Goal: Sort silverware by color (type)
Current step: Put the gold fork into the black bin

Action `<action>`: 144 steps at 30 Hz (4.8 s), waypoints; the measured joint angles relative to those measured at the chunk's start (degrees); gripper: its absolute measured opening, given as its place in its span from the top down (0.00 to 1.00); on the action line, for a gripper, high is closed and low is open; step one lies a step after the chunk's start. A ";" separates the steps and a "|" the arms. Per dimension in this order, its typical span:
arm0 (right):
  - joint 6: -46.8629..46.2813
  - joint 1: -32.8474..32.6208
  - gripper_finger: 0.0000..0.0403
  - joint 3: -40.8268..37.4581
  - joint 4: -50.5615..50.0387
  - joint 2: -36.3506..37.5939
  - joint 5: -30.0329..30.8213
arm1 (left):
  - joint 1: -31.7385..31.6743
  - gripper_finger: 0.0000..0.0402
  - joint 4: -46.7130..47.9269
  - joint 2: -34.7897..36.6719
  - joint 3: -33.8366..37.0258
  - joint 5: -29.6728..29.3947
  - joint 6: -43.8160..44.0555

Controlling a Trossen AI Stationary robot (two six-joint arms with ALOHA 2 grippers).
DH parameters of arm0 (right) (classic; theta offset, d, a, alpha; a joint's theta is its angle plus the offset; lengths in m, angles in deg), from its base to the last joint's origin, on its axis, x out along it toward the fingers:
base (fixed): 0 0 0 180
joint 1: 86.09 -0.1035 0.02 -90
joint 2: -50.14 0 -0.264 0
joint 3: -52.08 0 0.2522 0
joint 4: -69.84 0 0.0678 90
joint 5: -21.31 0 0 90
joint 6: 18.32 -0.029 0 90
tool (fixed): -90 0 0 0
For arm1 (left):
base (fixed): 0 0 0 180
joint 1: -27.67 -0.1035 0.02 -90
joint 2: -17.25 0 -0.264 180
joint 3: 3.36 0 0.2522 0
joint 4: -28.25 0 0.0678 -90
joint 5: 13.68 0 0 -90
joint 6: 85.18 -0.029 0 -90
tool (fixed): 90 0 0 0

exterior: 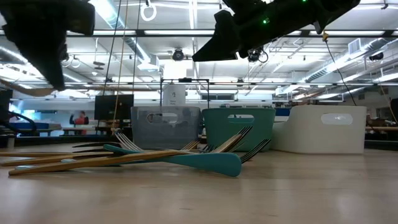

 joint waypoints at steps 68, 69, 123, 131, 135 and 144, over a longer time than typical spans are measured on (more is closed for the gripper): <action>-20.02 -10.80 0.79 0.00 -29.63 7.12 30.71 | -30.80 0.98 -37.53 -8.27 -2.39 -9.60 -30.40; -20.50 -11.16 0.79 0.00 -30.17 7.10 31.39 | -30.81 0.98 -37.17 -8.54 -2.39 -9.98 -30.40; -25.06 -13.05 0.79 -0.04 -33.39 7.04 32.40 | -28.34 0.98 -35.25 -17.29 -2.42 -18.73 -22.59; -25.07 -13.05 0.79 -0.04 -33.38 7.04 32.35 | -28.63 0.98 -32.33 -17.29 -2.42 -15.03 -20.14; -25.07 -13.05 0.79 -0.04 -33.36 7.04 32.37 | -28.65 0.98 -31.57 -17.29 -2.42 -14.76 -19.75; -25.09 -13.05 0.79 -0.04 -33.34 7.04 32.38 | -28.65 0.98 -34.99 -21.11 -2.42 -15.39 -20.17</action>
